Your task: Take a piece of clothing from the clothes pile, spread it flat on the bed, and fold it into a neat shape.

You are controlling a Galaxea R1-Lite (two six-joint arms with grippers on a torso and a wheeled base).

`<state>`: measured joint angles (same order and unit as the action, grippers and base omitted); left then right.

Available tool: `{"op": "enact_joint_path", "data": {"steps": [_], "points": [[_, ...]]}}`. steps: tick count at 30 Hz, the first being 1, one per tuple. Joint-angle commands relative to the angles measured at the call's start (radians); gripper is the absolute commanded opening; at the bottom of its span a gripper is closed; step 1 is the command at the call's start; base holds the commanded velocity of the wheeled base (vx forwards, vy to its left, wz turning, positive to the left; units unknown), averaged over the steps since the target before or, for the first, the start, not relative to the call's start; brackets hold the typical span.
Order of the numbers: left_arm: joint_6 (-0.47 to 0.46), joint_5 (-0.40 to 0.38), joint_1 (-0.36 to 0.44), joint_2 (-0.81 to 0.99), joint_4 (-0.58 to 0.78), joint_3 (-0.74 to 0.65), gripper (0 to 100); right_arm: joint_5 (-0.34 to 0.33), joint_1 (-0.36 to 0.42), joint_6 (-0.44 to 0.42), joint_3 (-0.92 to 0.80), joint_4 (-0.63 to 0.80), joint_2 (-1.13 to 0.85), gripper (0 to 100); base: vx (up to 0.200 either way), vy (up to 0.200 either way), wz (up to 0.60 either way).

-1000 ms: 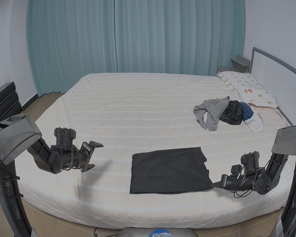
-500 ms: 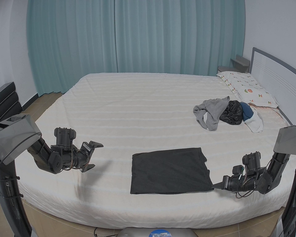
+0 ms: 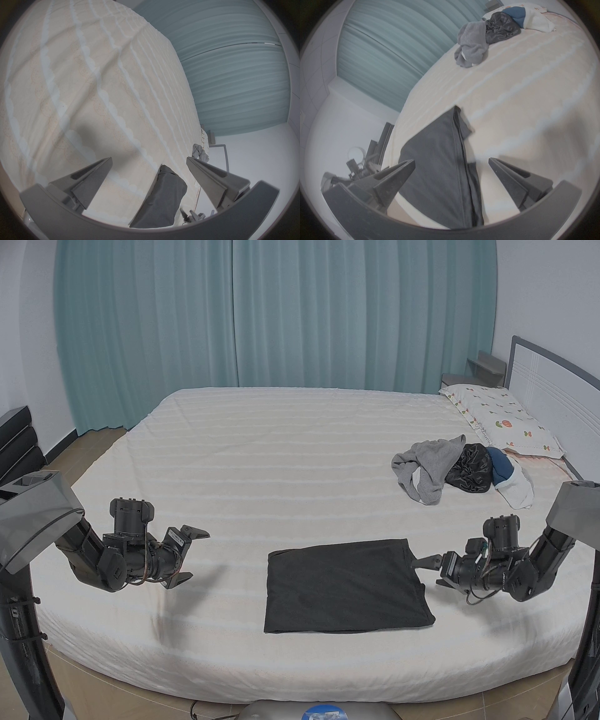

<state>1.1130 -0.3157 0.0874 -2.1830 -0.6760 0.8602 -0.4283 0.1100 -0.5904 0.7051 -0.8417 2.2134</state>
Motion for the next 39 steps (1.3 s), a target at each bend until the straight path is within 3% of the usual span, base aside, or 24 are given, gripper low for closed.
{"op": "enact_joint_path", "data": {"steps": [1,6,16,17,24,37,38,39], "points": [[0.001,0.0,0.0,-0.001,-0.001,0.0,100,0.056,0.007,-0.098,0.294,0.113,0.172,100,0.0,0.0,0.0],[0.002,0.0,0.0,-0.001,-0.001,0.0,100,0.097,0.057,-0.221,0.501,0.193,0.264,100,0.0,0.0,0.0],[0.007,0.0,0.0,-0.001,-0.001,0.0,100,0.192,0.079,-0.22,0.683,0.242,0.376,100,0.0,0.0,0.0],[0.007,0.0,-0.002,-0.001,-0.001,0.0,100,0.194,0.079,-0.22,0.685,0.243,0.379,0,0.0,0.0,0.0],[0.005,0.0,-0.002,-0.001,-0.001,0.0,100,0.229,0.073,-0.223,0.72,0.242,0.393,0,0.0,0.0,0.0],[0.002,0.0,0.0,-0.001,-0.001,-0.001,100,0.232,0.048,-0.229,0.717,0.234,0.391,0,0.0,0.0,0.0],[0.002,0.0,0.0,-0.001,-0.001,-0.001,100,0.232,0.046,-0.229,0.715,0.234,0.388,100,0.0,0.0,0.0],[0.002,0.0,0.0,-0.001,-0.001,-0.001,100,0.23,0.043,-0.23,0.712,0.231,0.382,100,0.0,0.0,0.0]]}}
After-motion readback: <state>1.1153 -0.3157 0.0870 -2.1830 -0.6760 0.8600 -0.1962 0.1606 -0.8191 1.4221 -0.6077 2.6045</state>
